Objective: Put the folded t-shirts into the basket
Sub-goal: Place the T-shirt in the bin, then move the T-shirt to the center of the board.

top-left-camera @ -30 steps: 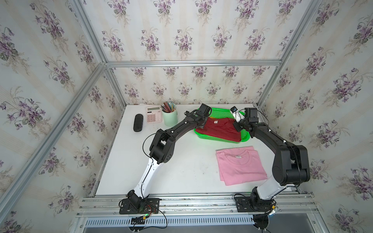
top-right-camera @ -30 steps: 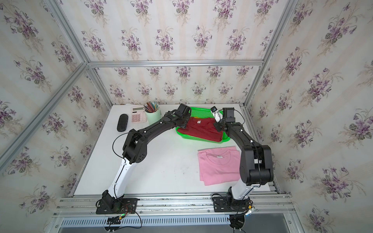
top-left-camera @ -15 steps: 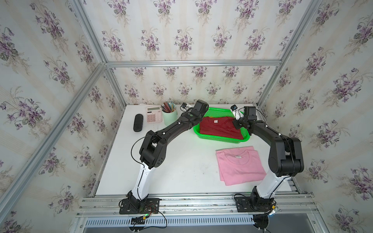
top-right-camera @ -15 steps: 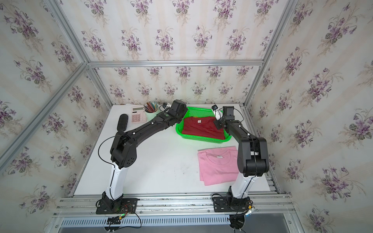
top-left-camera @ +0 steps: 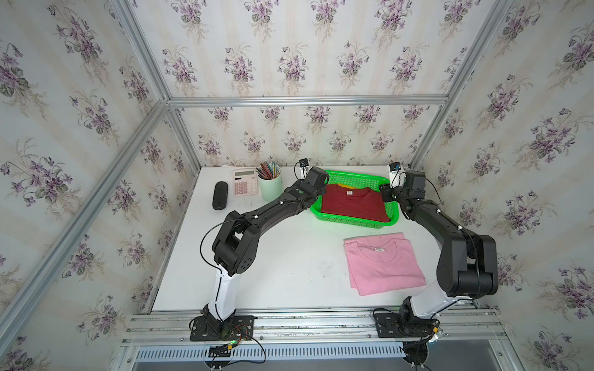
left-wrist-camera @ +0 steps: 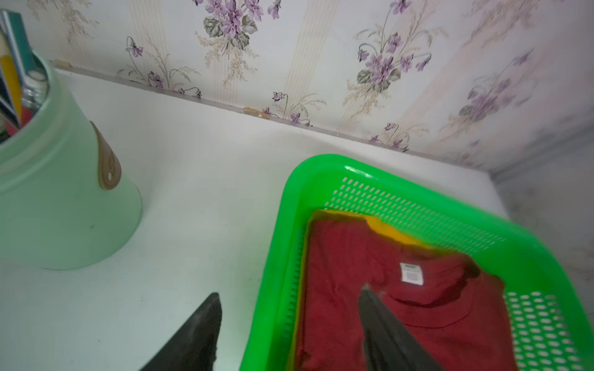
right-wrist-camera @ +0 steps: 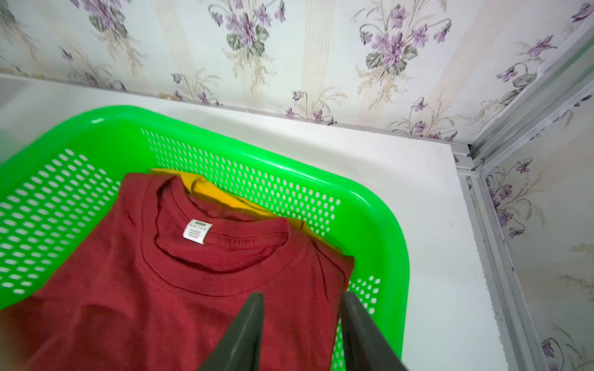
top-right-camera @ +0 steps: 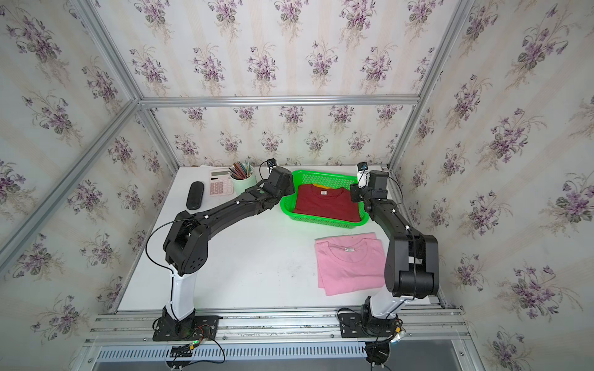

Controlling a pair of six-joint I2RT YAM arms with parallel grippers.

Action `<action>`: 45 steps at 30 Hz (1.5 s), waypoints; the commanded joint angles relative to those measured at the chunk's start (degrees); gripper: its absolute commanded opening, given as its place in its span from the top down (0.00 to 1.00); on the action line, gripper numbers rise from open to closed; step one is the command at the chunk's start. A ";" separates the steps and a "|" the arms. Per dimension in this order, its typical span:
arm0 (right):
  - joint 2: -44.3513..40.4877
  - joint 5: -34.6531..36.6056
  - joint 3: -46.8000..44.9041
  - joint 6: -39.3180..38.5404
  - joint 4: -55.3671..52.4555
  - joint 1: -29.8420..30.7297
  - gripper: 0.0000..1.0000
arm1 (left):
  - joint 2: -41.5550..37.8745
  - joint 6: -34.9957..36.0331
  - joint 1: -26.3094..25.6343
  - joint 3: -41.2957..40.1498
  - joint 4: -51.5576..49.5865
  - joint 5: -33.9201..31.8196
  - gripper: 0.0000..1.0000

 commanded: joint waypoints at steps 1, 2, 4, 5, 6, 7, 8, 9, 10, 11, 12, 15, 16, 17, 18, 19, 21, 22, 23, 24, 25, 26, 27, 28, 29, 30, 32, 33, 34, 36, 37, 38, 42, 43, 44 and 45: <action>-1.73 3.78 0.87 5.00 -3.21 -0.09 0.57 | -0.92 12.47 0.06 -2.87 1.48 2.02 0.31; -2.09 5.46 1.28 6.39 -4.74 -0.10 0.57 | -1.39 13.50 0.05 -3.96 2.13 3.03 0.31; -3.24 7.47 1.15 9.62 -7.05 -0.09 0.54 | -2.41 16.05 0.06 -6.45 3.72 5.45 0.31; -3.91 8.29 0.45 11.00 -7.52 -0.09 0.53 | -2.80 16.61 0.06 -7.27 4.15 6.04 0.31; -4.79 9.08 -0.37 12.28 -7.64 -0.09 0.53 | -3.13 16.64 0.06 -7.85 4.18 6.12 0.31; -5.89 9.99 -1.41 13.55 -7.54 -0.09 0.52 | -3.47 16.58 0.06 -8.31 4.13 6.10 0.31; -7.08 11.20 -2.86 14.95 -7.10 -0.09 0.51 | -3.86 16.70 0.06 -8.49 3.88 6.23 0.31; -8.63 12.63 -4.45 16.30 -6.92 -0.09 0.50 | -4.51 17.10 0.06 -8.64 3.54 6.40 0.30; -10.80 14.51 -6.56 18.27 -6.64 -0.09 0.50 | -5.27 17.58 0.06 -8.77 3.39 6.58 0.29; -13.33 16.74 -8.94 20.93 -6.30 -0.02 0.50 | -6.17 17.92 0.06 -8.97 3.42 6.59 0.28; -16.51 17.89 -11.48 23.64 -6.14 0.00 0.48 | -7.20 17.98 0.06 -9.20 3.48 6.29 0.28; -26.21 15.69 -18.90 30.07 -7.50 0.51 0.49 | -11.22 17.71 0.06 -10.17 4.25 4.43 0.26; -29.06 14.39 -20.77 31.79 -8.95 0.79 0.51 | -12.42 17.26 0.06 -10.84 4.79 3.63 0.24; -31.71 11.69 -22.46 32.64 -10.46 1.25 0.54 | -13.86 16.97 0.07 -11.79 5.74 2.89 0.22; -33.75 9.48 -23.75 33.42 -13.26 1.74 0.55 | -15.13 16.58 0.06 -12.75 6.31 2.50 0.18; -35.56 8.06 -24.68 35.05 -16.26 2.36 0.56 | -16.37 16.02 0.06 -13.46 6.26 2.10 0.17; -37.82 4.67 -26.22 36.66 -22.08 3.94 0.56 | -18.69 14.59 -0.06 -14.16 5.17 -0.51 0.15; -38.50 3.55 -26.77 37.49 -24.98 5.01 0.56 | -19.93 14.16 -0.15 -14.72 5.27 -2.23 0.14; -38.90 2.86 -27.21 38.09 -27.59 6.36 0.56 | -21.03 14.27 -0.35 -15.58 5.92 -4.05 0.14; -39.30 2.79 -27.64 39.00 -29.36 8.20 0.56 | -22.08 14.69 -0.63 -16.51 6.78 -6.14 0.01; -39.52 4.12 -27.68 40.26 -30.41 11.45 0.54 | -23.09 15.22 -1.05 -17.11 7.25 -8.22 0.01; -39.44 5.88 -27.10 41.94 -31.32 14.84 0.51 | -23.98 15.50 -1.46 -17.55 7.43 -10.08 0.01; -39.01 6.76 -26.66 44.26 -31.52 17.71 0.51 | -24.84 15.79 -2.02 -17.91 7.51 -12.39 0.01; -38.15 6.29 -26.64 45.97 -30.94 19.52 0.50 | -25.56 16.26 -2.57 -18.22 7.81 -14.25 0.01; -36.78 5.17 -26.96 47.40 -30.44 20.92 0.51 | -26.12 16.71 -3.06 -18.61 8.15 -15.95 0.01; -35.14 3.70 -27.67 48.57 -29.24 21.41 0.52 | -26.61 17.02 -3.43 -18.92 8.18 -16.97 0.01; -31.61 1.69 -29.53 49.84 -26.81 22.32 0.55 | -27.62 16.02 -3.70 -19.50 6.77 -18.38 0.01; -29.38 1.37 -30.63 49.89 -25.28 22.84 0.55 | -28.62 13.77 -3.72 -20.12 5.01 -19.25 0.01; -27.84 1.30 -31.25 49.76 -24.01 23.24 0.55 | -29.53 11.78 -3.72 -21.14 4.10 -20.07 0.01; -24.71 1.12 -32.11 49.11 -21.34 23.86 0.55 | -31.82 5.04 -3.60 -23.61 0.08 -22.81 0.01; -22.92 0.26 -32.26 48.67 -20.09 24.14 0.55 | -33.05 -0.35 -3.18 -24.51 -3.49 -24.06 0.01; -21.05 -0.59 -32.16 48.06 -18.78 24.80 0.55 | -34.36 -4.81 -2.34 -25.32 -7.48 -23.79 0.01; -14.48 -3.43 -31.36 45.10 -16.75 30.14 0.54 | -40.33 -13.85 2.00 -30.99 -14.31 -17.29 0.01; -13.12 -4.45 -31.27 44.13 -16.47 32.08 0.55 | -41.63 -16.04 2.98 -32.24 -16.52 -16.36 0.01; -11.73 -5.78 -31.19 43.11 -16.21 34.89 0.55 | -42.81 -18.35 3.89 -33.46 -18.59 -15.58 0.01; -10.35 -7.63 -31.04 42.02 -16.05 37.24 0.55 | -44.15 -20.39 4.72 -34.65 -20.89 -14.93 0.01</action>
